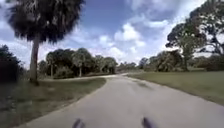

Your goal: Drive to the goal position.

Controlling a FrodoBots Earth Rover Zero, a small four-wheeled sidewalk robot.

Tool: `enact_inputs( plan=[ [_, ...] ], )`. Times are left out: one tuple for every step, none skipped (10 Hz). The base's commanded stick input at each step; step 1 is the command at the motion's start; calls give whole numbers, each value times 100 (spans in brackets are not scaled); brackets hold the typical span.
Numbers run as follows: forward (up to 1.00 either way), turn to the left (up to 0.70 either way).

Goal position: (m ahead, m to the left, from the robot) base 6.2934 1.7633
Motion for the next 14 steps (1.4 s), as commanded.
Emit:
enact_inputs(
  plan=[
    [69, 3],
    [69, 3],
    [69, 3],
    [69, 3],
    [69, 3],
    [69, 3],
    [69, 3],
    [69, 3],
    [69, 3],
    [69, 3],
    [69, 3],
    [69, 3],
    [69, 3],
    [69, 3]
  ],
)
